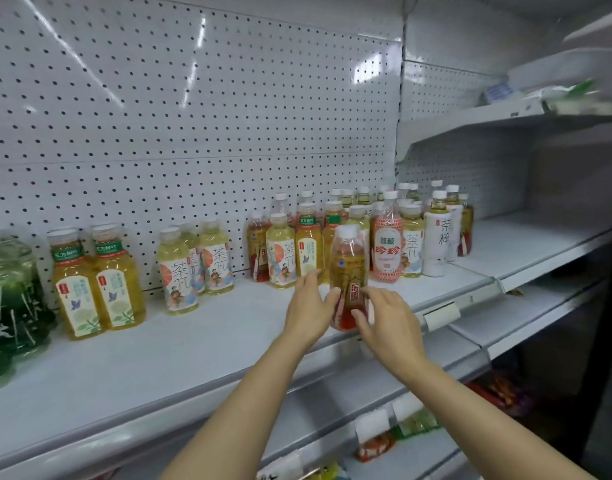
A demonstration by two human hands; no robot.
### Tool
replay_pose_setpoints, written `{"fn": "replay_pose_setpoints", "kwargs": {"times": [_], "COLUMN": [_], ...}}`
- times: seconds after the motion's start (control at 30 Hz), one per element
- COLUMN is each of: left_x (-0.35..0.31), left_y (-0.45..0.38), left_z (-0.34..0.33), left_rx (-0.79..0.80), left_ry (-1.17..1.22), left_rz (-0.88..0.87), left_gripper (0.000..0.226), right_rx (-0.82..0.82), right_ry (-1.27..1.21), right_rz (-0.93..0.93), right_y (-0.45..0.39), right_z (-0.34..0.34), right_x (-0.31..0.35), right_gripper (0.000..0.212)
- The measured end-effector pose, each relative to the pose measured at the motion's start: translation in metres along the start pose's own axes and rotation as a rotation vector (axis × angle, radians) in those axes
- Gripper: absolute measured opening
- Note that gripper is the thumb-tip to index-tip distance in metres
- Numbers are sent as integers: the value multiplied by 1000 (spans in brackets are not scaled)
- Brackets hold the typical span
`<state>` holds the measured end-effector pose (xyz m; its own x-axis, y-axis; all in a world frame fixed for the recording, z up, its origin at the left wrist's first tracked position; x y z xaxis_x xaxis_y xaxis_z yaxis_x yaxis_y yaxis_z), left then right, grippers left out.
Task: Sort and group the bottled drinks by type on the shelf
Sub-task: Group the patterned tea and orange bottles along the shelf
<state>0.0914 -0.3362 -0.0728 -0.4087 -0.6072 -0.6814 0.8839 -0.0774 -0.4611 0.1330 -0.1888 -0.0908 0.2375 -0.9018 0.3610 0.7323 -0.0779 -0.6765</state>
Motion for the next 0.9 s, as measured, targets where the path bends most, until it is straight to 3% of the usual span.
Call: {"fn": "replay_pose_setpoints", "kwargs": {"times": [0.2,0.33,0.5,0.67,0.9], "left_x": [-12,-9,3,34,33], "left_y": [-7,-15,-34,-77,-134], "left_z": [-11,-9,-7,5,8], "left_rx": [6,-5,4,-176,-242], "left_ry": [7,-9,37,-39,-89], "left_rz": [13,-1,-47,15,50], "left_gripper": [58,58,48,47,56], "right_rx": [99,150,156,78,0], "right_ry": [-323,-524,-749,-750,-662], "right_rz": [-130,-141,-197,-274,-351], "right_y": [-31,-44,-46,-56,-86], "right_z": [-12,-28,-41,-44,-41], "right_x": [-13,-9,-7,-23,-66], "right_gripper": [79,90,76,78,82]}}
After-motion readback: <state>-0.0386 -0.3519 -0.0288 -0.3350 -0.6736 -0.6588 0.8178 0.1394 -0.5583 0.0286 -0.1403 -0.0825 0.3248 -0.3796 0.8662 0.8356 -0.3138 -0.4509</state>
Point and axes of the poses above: each hand's wrist, its own y-axis away from the middle knuckle, its own z-axis out of the back of the hand, x = y × z, the point moved 2 cm from there along -y, towards the middle knuckle, and after that the axes turned 4 degrees about -z, right-handed, at the moved point
